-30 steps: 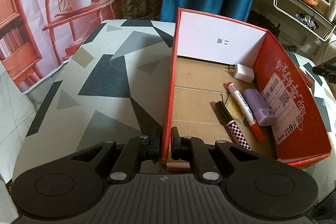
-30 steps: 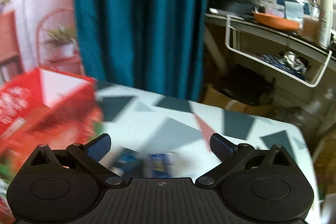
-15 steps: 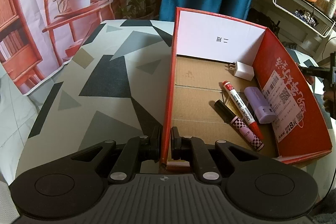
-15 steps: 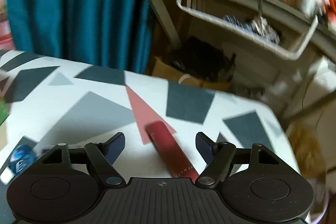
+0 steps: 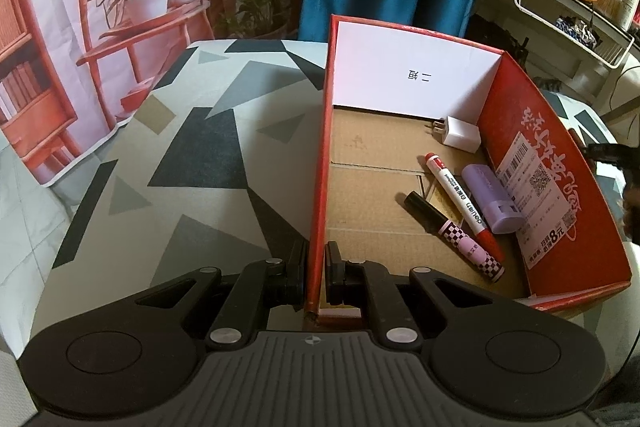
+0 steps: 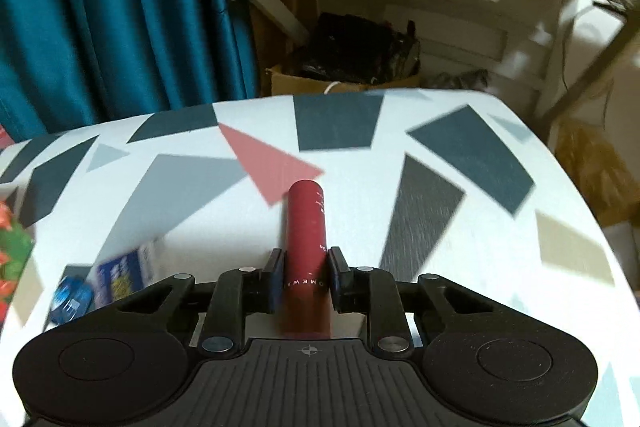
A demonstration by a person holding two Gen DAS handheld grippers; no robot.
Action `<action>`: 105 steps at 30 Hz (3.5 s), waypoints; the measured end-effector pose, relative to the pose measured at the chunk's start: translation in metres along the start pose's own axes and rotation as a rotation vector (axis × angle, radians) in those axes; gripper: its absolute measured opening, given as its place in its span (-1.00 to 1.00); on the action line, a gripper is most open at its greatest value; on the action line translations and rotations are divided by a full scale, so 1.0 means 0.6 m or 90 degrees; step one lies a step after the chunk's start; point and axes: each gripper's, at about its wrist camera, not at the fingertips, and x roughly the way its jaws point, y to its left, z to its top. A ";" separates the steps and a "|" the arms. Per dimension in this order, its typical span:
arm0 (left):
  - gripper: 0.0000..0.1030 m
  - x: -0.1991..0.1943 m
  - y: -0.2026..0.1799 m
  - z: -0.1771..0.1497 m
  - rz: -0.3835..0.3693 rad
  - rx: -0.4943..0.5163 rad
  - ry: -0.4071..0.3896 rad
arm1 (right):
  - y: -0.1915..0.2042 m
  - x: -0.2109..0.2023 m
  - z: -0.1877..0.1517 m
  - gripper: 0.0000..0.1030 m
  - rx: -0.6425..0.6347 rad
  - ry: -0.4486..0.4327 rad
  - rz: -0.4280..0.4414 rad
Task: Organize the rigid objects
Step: 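Move the right tool down to the dark red tube, then close the right gripper on the dark red tube and lift it, then carry the red tube into the shoebox and open the right gripper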
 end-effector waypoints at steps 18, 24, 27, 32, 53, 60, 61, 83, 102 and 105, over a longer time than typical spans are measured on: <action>-0.81 -0.002 0.004 -0.001 -0.006 -0.014 -0.003 | 0.045 -0.154 -0.135 -0.59 0.152 0.051 0.047; -0.81 -0.002 0.003 -0.002 -0.007 -0.013 -0.005 | 0.069 -0.156 -0.141 -0.57 0.200 0.061 0.079; -0.81 -0.001 0.003 -0.002 -0.007 -0.015 -0.005 | 0.075 -0.149 -0.136 -0.53 0.211 0.065 0.097; -0.81 -0.002 0.004 -0.001 -0.007 -0.016 -0.004 | 0.086 -0.145 -0.133 -0.36 0.219 0.087 0.147; -0.81 -0.001 0.006 -0.001 -0.008 -0.018 -0.005 | 0.143 -0.129 -0.136 -0.56 0.199 0.133 0.234; -0.81 -0.002 0.007 -0.001 -0.008 -0.016 -0.004 | 0.173 -0.104 -0.111 -0.34 0.177 0.156 0.311; -0.81 -0.002 0.006 -0.001 -0.007 -0.015 -0.004 | 0.179 -0.106 -0.103 -0.26 0.149 0.155 0.311; -0.80 0.000 0.004 -0.002 -0.001 -0.014 0.001 | 0.237 -0.089 -0.055 0.99 -0.432 0.061 0.289; -0.80 0.001 0.002 0.000 0.002 -0.009 0.003 | 0.222 -0.094 -0.069 0.91 -0.392 0.027 0.297; -0.80 0.001 0.002 0.000 0.002 -0.006 0.002 | 0.219 -0.122 -0.064 0.91 -0.377 -0.002 0.310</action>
